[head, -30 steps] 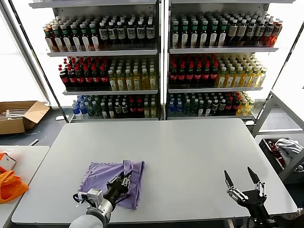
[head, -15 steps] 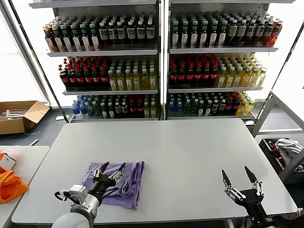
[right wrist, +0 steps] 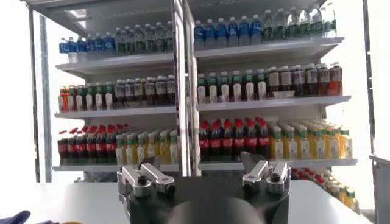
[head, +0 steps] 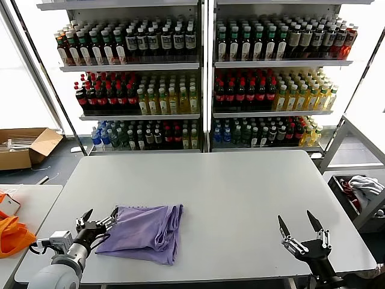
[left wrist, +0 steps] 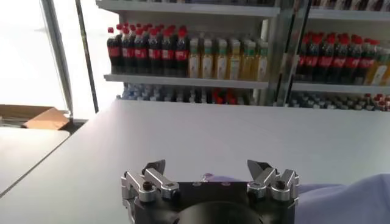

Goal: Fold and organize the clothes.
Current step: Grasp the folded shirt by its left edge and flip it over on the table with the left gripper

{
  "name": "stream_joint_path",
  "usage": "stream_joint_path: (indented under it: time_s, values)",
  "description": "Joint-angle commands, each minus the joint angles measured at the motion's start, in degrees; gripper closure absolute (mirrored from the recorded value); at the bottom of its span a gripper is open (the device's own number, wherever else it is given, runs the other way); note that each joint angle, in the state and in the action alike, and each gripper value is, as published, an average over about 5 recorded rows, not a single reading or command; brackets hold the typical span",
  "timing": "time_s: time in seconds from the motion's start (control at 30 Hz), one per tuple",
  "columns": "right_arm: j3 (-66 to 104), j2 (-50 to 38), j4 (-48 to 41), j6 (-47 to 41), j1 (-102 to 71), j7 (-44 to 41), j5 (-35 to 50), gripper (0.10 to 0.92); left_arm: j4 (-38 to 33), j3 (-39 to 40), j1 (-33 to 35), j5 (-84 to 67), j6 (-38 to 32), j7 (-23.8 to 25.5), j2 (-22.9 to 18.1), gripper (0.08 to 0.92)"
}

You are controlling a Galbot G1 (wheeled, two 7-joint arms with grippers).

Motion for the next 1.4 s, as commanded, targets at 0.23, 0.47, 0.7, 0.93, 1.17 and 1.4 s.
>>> stream_joint_path:
  time_s: [0.23,0.47,0.7,0.93,1.17,1.4]
  values:
    - [0.8,-0.1,0.0,0.2,0.0,-0.1,0.3,0.203,4.7,2.1,0.8,4.4,0.1,0.7,-3.3,0.177]
    - [0.4,-0.1,0.4,0.2,0.3,-0.1,0.3,0.203,4.1,3.8,1.1,5.3,0.2,0.7,-4.3,0.182]
    - [0.8,-0.3,0.3,0.4,-0.1,-0.1,0.5,0.203,4.0,5.2,0.9,5.2,0.5,0.8,-5.6,0.347]
    - [0.9,-0.3,0.4,0.6,-0.2,-0.2,0.6,0.203,4.4,5.4,0.8,5.1,0.4,1.0,-6.4,0.546]
    - [0.9,-0.2,0.5,0.6,-0.1,-0.2,0.7,0.203,4.1,3.7,1.4,4.6,-0.1,0.9,-7.2,0.741]
    - [1.6,-0.5,0.4,0.6,-0.1,-0.2,1.4,0.203,1.8,-5.0,2.8,-0.3,-0.9,0.7,-6.4,0.831]
